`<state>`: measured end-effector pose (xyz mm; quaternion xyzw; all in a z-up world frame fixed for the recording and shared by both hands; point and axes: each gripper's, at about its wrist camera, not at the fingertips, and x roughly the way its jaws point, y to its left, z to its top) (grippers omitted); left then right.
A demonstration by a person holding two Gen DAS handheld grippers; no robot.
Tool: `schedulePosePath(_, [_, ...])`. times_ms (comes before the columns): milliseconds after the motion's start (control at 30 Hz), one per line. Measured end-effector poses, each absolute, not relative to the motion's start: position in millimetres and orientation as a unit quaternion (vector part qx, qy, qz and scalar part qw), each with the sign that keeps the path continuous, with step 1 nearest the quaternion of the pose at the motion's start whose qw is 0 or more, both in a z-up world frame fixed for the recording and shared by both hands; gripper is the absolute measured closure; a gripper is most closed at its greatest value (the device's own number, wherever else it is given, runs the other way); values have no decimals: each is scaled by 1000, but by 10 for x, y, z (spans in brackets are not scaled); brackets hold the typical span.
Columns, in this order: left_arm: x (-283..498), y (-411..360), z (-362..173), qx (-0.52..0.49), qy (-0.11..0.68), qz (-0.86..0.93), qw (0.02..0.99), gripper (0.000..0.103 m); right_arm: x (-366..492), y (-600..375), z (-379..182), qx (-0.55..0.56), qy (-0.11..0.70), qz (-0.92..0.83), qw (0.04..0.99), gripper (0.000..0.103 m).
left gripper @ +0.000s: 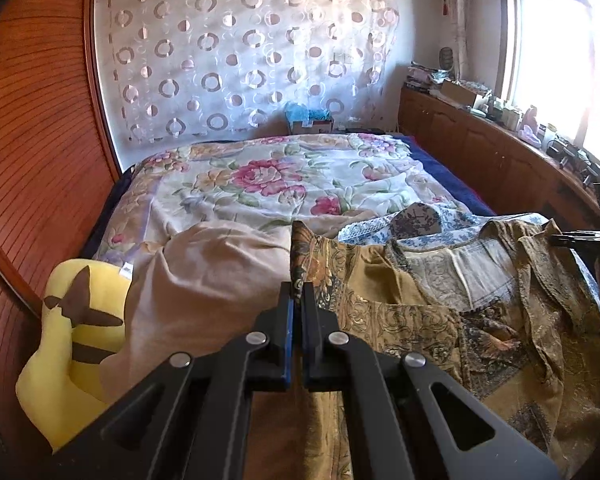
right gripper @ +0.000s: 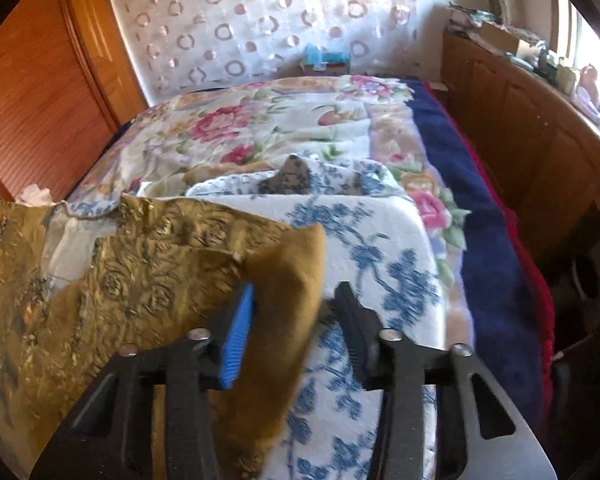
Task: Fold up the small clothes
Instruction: 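Lift the shirt with the left gripper while the right gripper grasps and lifts its hem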
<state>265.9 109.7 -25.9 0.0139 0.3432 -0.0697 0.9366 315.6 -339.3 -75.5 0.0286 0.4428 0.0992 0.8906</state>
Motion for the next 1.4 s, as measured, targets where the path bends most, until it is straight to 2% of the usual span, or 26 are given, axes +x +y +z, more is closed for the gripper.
schedulePosePath(133, [2596, 1035, -187, 21, 335, -76, 939, 103, 3184, -3304, -746, 6, 444, 104, 890, 84])
schedulePosePath(167, [2582, 1018, -173, 23, 333, -78, 939, 103, 3182, -3292, -748, 4, 444, 106, 890, 93])
schedulePosePath(200, [2570, 1013, -161, 24, 329, -78, 941, 103, 3178, -3275, -747, 3, 445, 112, 888, 97])
schedulePosePath(667, [2041, 976, 237, 13, 272, -82, 959, 103, 2688, -3176, -101, 9, 344, 115, 932, 100])
schedulePosePath(1033, [1313, 1076, 357, 5, 232, -83, 969, 103, 1844, -3104, 394, 2, 280, 132, 951, 100])
schedulePosePath(1400, [487, 1382, 216, -16, 205, -71, 976, 103, 871, -3090, 393, 8, 260, 131, 957, 101])
